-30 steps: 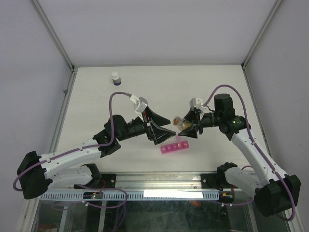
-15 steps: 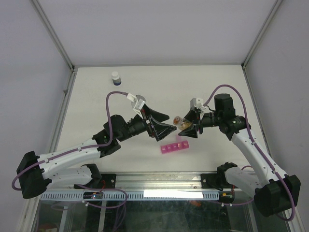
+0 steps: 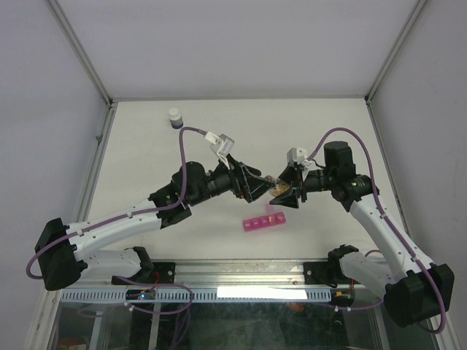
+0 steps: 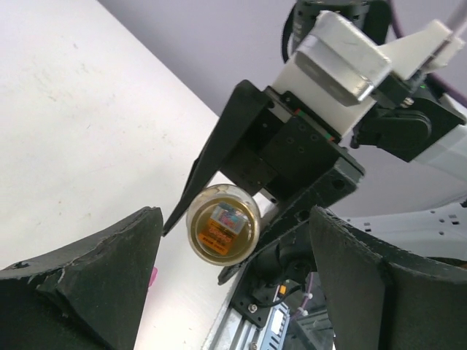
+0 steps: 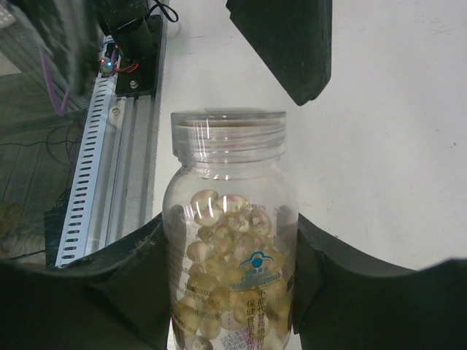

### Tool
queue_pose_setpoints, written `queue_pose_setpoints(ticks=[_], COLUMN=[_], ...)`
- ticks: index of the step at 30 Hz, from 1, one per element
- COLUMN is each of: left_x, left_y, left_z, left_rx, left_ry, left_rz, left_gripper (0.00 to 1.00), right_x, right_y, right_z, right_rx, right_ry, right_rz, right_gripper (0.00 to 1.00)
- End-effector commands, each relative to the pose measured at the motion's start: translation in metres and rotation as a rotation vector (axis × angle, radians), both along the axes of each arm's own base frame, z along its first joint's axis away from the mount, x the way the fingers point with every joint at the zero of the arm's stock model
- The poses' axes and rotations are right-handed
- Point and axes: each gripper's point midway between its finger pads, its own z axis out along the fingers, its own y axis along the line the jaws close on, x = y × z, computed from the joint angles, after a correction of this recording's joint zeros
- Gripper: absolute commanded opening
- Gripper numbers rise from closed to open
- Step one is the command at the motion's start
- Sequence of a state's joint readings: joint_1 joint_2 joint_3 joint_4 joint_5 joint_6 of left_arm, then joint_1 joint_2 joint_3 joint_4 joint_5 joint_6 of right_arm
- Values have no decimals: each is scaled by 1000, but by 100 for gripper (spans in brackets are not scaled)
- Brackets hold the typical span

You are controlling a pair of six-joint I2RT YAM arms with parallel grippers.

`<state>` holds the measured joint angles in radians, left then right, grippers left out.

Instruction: Sort the pills into containers

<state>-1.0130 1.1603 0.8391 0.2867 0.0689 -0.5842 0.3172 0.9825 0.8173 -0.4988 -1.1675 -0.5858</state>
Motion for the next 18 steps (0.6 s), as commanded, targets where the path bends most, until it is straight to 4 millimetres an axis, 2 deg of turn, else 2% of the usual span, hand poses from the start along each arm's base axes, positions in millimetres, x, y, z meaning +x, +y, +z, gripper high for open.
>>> queue_pose_setpoints(ticks=[1, 3, 10, 15, 18], left_x=[10, 9, 2, -4, -13], left_y=[0, -4, -14, -18, -20], left_z=[15, 10, 3, -4, -8], left_rx=[-1, 16, 45, 74, 105], left_ry=[2, 10, 24, 24, -28], left_rz=[40, 24, -37, -78, -146], left_gripper=[80, 72, 56, 36, 33], right_x=[3, 3, 3, 3, 3], right_y=[2, 2, 2, 2, 2], right_z=[31, 30, 30, 30, 30], right_rx=[52, 52, 50, 50, 52], right_ry=[-116, -114, -115, -116, -115], right_rz=[26, 27, 25, 25, 25], right_gripper=[0, 0, 0, 0, 0])
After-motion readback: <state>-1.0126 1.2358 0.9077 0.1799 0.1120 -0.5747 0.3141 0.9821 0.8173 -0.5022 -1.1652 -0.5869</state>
